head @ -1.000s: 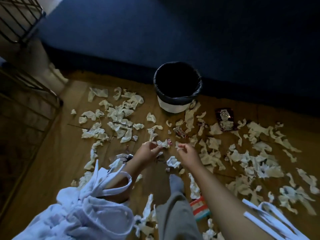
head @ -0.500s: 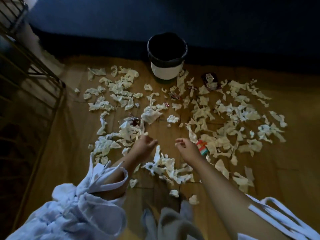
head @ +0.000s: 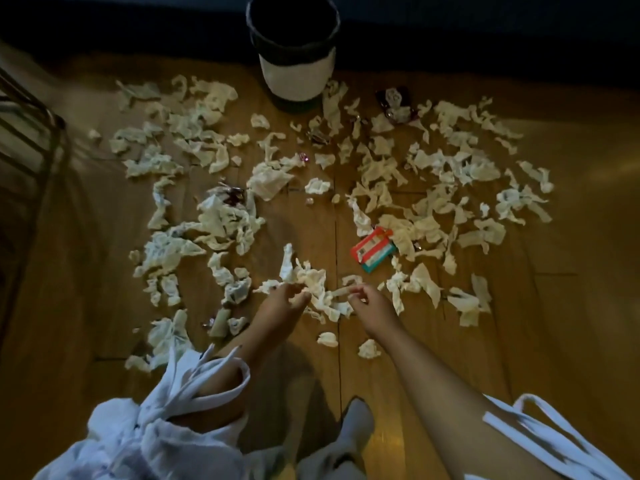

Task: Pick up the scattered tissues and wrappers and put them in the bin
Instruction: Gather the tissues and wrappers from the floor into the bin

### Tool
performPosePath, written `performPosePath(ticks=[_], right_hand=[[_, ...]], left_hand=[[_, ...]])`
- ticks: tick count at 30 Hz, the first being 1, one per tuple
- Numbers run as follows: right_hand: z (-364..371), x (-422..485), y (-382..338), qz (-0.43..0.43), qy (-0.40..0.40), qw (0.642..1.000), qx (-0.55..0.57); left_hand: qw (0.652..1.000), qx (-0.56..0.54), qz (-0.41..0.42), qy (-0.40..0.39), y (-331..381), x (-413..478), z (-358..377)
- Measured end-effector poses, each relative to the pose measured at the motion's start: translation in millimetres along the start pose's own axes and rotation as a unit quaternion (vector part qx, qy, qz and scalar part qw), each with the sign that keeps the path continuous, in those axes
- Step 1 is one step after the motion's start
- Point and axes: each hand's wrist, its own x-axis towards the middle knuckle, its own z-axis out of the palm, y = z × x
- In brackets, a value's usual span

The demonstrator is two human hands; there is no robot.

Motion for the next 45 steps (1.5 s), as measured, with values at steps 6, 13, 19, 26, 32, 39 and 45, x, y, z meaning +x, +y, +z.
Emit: performPosePath(ticks=[6,13,19,26,32,39,45], right_hand=[[50.5,80.5,88.4,-0.016,0.048,0.999,-0.018],[138.6,225.8,220.7,-0.176,0.112,0.971,-0.119],[151.4,284.2,260.8,-0.316,0.129,0.922,-0.182],[145.2,290.0,240.5,-0.284,0.184,0.921,-0.192],[130.7,300.1,279.4,-0.168,0.095,0.961,-0.197],[158.1,274.9,319.8,-0.294,0.059,0.912,-0.28],[119.0,284.5,301.3,-0.297,0.208,0.924,-0.12]], left_hand=[[0.998,-0.041,0.031,-0.038,-71.6,63.6,59.5],[0.975,-0.116,0.136,0.134,-230.7,201.6,146.8],[0.933,-0.009,0.215,0.289,-273.8,285.9,171.1],[0.943,0.148,0.131,0.267,-254.1,284.7,145.7],[0.951,0.269,0.079,0.13,-296.3,276.6,174.1],[0.941,0.257,0.144,0.167,-300.1,266.6,185.6],[0.954,-0.019,0.199,0.221,-290.2,271.8,176.4]])
